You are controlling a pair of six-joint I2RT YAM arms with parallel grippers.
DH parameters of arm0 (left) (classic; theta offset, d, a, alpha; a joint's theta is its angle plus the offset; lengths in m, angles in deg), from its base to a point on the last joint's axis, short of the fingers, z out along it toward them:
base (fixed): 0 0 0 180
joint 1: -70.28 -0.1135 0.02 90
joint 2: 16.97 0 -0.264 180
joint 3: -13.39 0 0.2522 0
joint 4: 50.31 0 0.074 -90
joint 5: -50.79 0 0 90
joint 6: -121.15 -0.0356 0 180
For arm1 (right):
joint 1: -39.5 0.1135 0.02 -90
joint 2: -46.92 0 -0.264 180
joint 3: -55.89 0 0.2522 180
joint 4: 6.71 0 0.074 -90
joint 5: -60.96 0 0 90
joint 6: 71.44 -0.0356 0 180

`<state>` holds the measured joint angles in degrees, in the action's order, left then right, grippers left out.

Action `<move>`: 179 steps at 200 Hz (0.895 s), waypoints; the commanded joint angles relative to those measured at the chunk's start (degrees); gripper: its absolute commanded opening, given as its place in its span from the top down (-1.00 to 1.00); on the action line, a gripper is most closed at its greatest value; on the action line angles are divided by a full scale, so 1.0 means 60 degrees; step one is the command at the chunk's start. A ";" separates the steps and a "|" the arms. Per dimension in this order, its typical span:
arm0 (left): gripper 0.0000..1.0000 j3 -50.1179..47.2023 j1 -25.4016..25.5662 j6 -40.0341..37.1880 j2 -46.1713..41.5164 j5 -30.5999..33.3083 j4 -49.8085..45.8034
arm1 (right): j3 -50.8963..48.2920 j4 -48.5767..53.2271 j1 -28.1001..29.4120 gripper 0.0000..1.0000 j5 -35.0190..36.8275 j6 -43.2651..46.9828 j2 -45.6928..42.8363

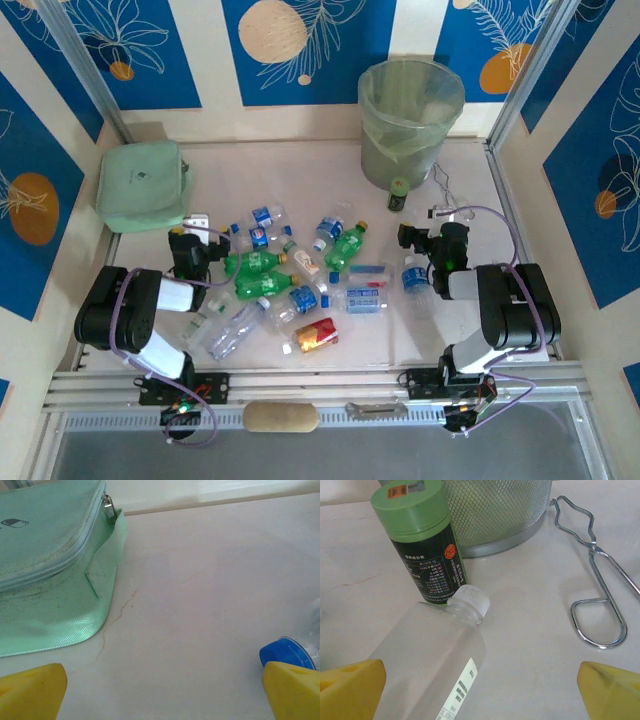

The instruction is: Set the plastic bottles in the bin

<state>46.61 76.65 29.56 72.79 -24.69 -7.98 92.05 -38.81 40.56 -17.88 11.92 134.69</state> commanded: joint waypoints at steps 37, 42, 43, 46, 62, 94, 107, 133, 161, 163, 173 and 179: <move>-1.00 0.0206 -0.0037 -0.0028 0.0033 -0.0179 -0.0006 | 0.0150 -0.0244 0.0002 -0.98 -0.0029 -0.0029 -0.0082; -1.00 0.0199 -0.0036 -0.0029 0.0026 -0.0179 0.0002 | 0.0150 -0.0250 0.0012 -0.98 -0.0029 -0.0034 -0.0082; -1.00 0.0199 -0.0036 -0.0029 0.0026 -0.0179 0.0007 | 0.0150 -0.0251 0.0013 -0.98 -0.0029 -0.0028 -0.0082; -1.00 0.0198 -0.0036 -0.0029 0.0015 -0.0179 0.0010 | 0.0150 -0.0244 0.0010 -0.98 -0.0029 -0.0030 -0.0082; -1.00 0.0156 -0.0037 -0.0044 0.0022 -0.0167 0.0076 | 0.0149 -0.0250 0.0014 -0.98 -0.0029 -0.0035 -0.0080; -1.00 0.0167 -0.0036 -0.0043 0.0025 -0.0172 0.0070 | 0.0147 -0.0246 0.0014 -0.98 -0.0042 -0.0036 -0.0082; -1.00 0.0227 -0.0060 -0.0018 0.0024 -0.0248 -0.0047 | 0.0158 -0.0233 -0.0002 -0.98 -0.0064 -0.0037 -0.0080; -1.00 0.0228 -0.0080 -0.0014 0.0034 -0.0282 -0.0049 | 0.0172 -0.0192 -0.0045 -0.98 -0.0146 -0.0066 -0.0082; -1.00 0.0218 -0.0080 -0.0014 0.0026 -0.0298 -0.0053 | 0.0180 -0.0193 -0.0075 -0.98 -0.0234 -0.0068 -0.0089; -1.00 0.0214 -0.0080 -0.0014 0.0026 -0.0297 -0.0049 | 0.0165 -0.0204 -0.0074 -0.98 -0.0234 -0.0067 -0.0095; -1.00 0.0199 -0.0080 -0.0014 0.0008 -0.0299 -0.0008 | 0.0136 -0.0249 -0.0060 -0.98 -0.0186 -0.0053 -0.0117; -1.00 0.0171 -0.0080 -0.0018 0.0010 -0.0289 0.0019 | 0.0156 -0.0213 -0.0022 -0.97 -0.0005 -0.0073 -0.0154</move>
<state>46.72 76.65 29.56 72.79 -25.54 -8.06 92.05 -38.81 40.49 -18.16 11.90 134.69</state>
